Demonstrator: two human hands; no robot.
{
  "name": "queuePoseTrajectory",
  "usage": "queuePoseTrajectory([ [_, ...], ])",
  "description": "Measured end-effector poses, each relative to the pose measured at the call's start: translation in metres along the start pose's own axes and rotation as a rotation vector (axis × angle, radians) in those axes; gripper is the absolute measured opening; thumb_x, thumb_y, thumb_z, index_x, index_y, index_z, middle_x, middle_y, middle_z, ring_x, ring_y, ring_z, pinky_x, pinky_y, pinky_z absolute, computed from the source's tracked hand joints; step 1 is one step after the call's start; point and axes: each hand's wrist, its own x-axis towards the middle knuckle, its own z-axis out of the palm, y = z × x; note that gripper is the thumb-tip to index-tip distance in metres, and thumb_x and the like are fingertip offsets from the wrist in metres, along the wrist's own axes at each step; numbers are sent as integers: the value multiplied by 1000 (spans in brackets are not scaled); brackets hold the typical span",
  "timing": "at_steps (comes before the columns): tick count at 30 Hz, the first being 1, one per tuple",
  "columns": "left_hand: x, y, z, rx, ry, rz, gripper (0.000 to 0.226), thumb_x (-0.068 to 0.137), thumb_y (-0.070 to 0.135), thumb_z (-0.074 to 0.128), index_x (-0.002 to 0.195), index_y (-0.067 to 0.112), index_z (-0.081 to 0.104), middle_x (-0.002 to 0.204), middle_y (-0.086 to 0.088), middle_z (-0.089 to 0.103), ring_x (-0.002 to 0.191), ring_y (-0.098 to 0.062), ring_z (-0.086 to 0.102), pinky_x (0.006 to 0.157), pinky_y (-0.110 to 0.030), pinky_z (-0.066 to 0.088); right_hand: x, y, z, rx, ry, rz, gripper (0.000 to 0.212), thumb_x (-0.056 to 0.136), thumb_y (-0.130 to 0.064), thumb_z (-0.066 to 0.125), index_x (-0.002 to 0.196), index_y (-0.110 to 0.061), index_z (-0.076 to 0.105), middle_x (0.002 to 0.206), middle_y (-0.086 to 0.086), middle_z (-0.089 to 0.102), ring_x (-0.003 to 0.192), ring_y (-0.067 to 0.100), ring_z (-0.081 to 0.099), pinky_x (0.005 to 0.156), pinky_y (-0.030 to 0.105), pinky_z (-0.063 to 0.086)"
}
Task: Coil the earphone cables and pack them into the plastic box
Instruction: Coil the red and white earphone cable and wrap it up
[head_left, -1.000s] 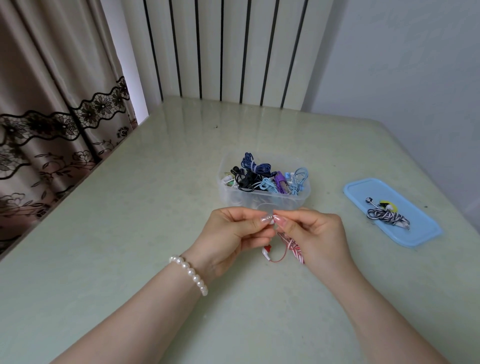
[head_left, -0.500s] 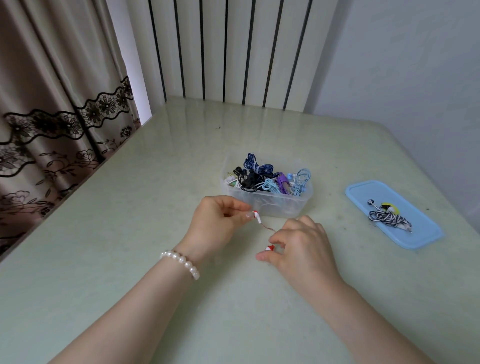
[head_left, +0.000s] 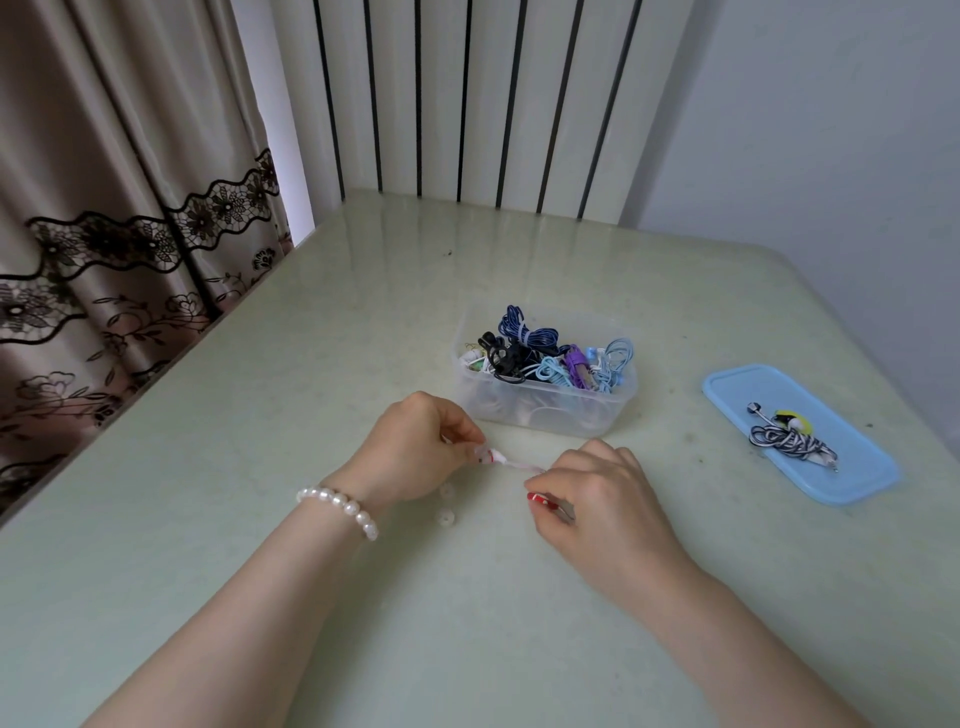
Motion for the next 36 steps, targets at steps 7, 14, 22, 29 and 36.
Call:
queuePoseTrajectory([
  [7, -3, -12, -33, 20, -48, -28, 18, 72, 10, 74, 71, 27, 70, 61, 10, 63, 52, -2, 51, 52, -8, 39, -1, 3, 1, 114, -64, -18, 2, 69, -25, 62, 67, -25, 63, 63, -9, 60, 63, 18, 53, 61, 32, 45],
  [14, -2, -16, -28, 98, -135, -84, 17, 71, 9, 75, 81, 23, 73, 69, 9, 63, 64, -7, 56, 57, -13, 41, 1, 6, 2, 262, -144, 42, 14, 65, -26, 69, 69, -14, 70, 70, -2, 64, 70, 19, 54, 67, 22, 36],
  [22, -5, -7, -22, 56, -102, -17, 15, 76, 11, 73, 67, 22, 68, 54, 14, 56, 49, 2, 49, 52, -9, 39, 1, 7, 2, 244, -35, 51, 12, 75, -21, 59, 75, -18, 70, 73, -4, 62, 73, 19, 57, 70, 25, 39],
  [29, -20, 19, 12, -657, -138, 19, 14, 77, -12, 63, 72, 1, 62, 59, -5, 66, 55, -12, 66, 59, -22, 56, 3, 0, -13, 762, 59, 269, 8, 80, -20, 60, 80, -27, 66, 76, -9, 66, 66, 0, 55, 62, 10, 39],
  [36, -20, 23, 30, -1063, -113, -139, 17, 80, -16, 53, 92, -11, 65, 83, -19, 71, 72, -18, 71, 70, -24, 58, 8, -2, -23, 1102, 138, 398, 20, 85, 4, 55, 82, -13, 64, 64, -6, 70, 59, 9, 55, 55, 11, 44],
])
